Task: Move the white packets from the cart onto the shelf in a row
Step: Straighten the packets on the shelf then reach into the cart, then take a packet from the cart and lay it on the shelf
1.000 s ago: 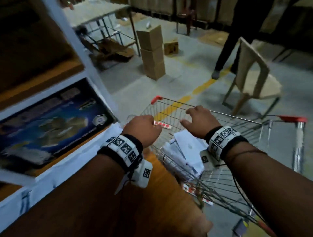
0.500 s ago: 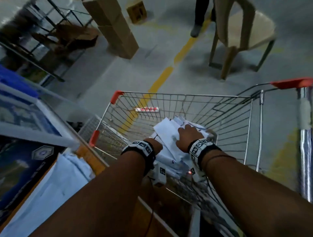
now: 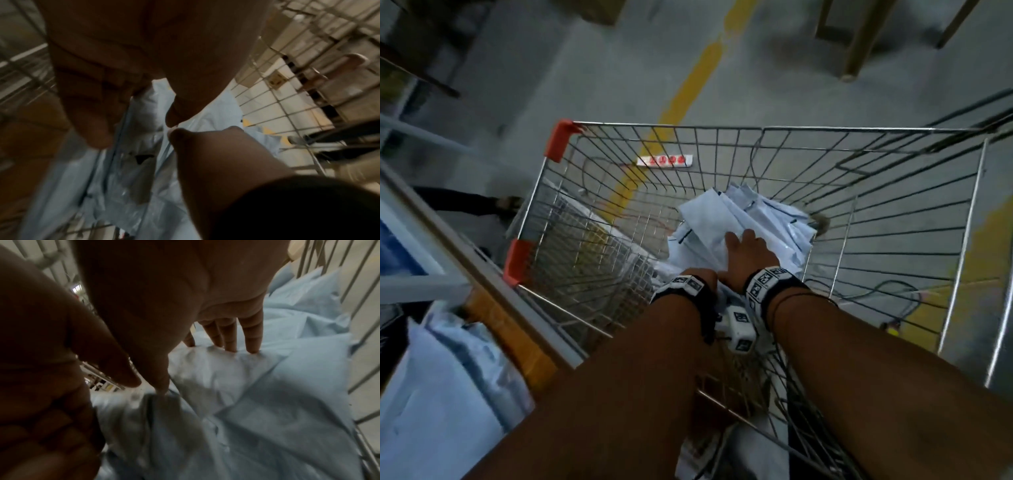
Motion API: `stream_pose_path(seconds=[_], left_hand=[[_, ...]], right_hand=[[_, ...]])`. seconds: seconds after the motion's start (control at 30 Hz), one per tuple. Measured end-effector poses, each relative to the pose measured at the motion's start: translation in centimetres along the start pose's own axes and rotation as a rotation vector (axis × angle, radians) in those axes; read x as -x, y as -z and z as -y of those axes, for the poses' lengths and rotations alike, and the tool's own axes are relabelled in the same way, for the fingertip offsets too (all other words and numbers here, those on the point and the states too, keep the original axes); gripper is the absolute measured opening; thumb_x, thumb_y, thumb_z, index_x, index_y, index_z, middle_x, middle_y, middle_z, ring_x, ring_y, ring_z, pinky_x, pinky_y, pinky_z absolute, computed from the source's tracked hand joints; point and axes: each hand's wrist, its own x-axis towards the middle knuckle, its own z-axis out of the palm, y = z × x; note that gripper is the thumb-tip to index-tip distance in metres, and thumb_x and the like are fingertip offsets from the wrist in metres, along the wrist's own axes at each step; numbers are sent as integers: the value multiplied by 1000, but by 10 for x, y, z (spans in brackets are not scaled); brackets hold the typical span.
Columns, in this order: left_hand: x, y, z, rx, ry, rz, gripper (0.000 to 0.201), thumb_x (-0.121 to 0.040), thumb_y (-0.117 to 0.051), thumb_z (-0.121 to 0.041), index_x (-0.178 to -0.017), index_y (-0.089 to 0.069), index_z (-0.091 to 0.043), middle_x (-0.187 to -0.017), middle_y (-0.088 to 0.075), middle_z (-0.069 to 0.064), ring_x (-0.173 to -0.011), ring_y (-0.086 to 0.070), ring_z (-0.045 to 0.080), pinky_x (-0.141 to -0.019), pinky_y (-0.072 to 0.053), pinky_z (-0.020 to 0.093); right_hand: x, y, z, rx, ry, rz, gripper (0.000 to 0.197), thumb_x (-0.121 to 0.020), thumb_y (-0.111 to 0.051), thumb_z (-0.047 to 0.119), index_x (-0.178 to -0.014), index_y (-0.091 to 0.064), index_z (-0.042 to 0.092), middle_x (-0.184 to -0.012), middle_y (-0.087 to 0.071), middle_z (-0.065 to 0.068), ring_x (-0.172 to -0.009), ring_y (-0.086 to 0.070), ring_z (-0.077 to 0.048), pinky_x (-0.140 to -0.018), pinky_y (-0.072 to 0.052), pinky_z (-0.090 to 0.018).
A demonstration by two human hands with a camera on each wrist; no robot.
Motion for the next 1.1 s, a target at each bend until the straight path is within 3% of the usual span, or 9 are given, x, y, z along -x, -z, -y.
stream_pose_path(seconds=[0.17,0.3,0.53,0.6,0.73,0.87,0.93,1.0,1.1], left_hand=[[-25,-9,-1,439,114,-36,39,-97,-63,-25,-136,-63,-24,-141,-60,12,-129,-58,32,-109,-45,39],[-35,-18,-5,659,187,-247,62,-95,-65,-29,-148,-43,-6,-146,-54,13,-128,-58,29,-75,-46,17],[-38,-15,-13,937,321,-252,94,-87,-77,-38,-153,-23,3,-153,-42,21,-136,-50,34,-108,-42,38],[-35,-10,-17,1012,393,-197,108,-85,-76,-44,-158,-7,-5,-157,-34,21,-140,-45,37,-115,-39,45],[-24,0,-21,1011,440,-245,130,-52,-78,-45,-153,-4,-13,-154,-33,20,-136,-43,43,-113,-40,53],[-3,16,-20,1121,394,-227,128,-58,-81,-39,-158,-6,-13,-159,-26,22,-141,-38,44,-116,-36,52],[6,26,-19,1227,377,-232,125,-55,-82,-27,-158,-12,-15,-159,-28,21,-137,-42,45,-110,-42,54],[23,38,-16,1237,312,-235,132,-38,-79,-30,-155,-18,-21,-157,-32,20,-133,-45,46,-107,-45,57],[50,50,-10,1345,206,-249,121,-58,-82,-39,-157,-17,-17,-151,-38,21,-126,-52,46,-99,-50,57]], right_hand=[[-16,-15,-2,10,-32,-52,86,-80,-74,57,-146,-30,24,-141,-35,-18,-127,-44,-42,-93,-51,-52],[-27,-16,-9,-56,-46,-76,70,-87,-62,56,-142,-36,23,-134,-46,-19,-118,-52,-43,-92,-53,-53],[-29,-9,-25,-324,-80,-45,52,-88,-64,54,-128,-51,23,-126,-59,-17,-116,-59,-40,-97,-53,-47],[-28,-7,-23,-391,-69,-36,48,-89,-55,58,-122,-53,23,-120,-64,-17,-110,-62,-41,-93,-55,-48],[-15,2,-18,-394,-42,-35,41,-106,-39,47,-137,-51,22,-126,-65,-21,-115,-61,-43,-96,-52,-51],[5,13,0,-571,15,-51,66,-99,-22,65,-154,-43,36,-147,-60,-12,-132,-56,-39,-112,-44,-51],[15,28,14,-751,23,-30,55,-107,-31,57,-158,-42,38,-154,-55,-7,-136,-54,-33,-116,-42,-47],[28,46,27,-948,18,-14,47,-112,-39,46,-159,-40,40,-152,-57,-3,-131,-58,-27,-116,-45,-45],[51,78,43,-1238,18,31,46,-110,-48,46,-155,-44,43,-142,-65,1,-122,-66,-22,-109,-52,-52]])
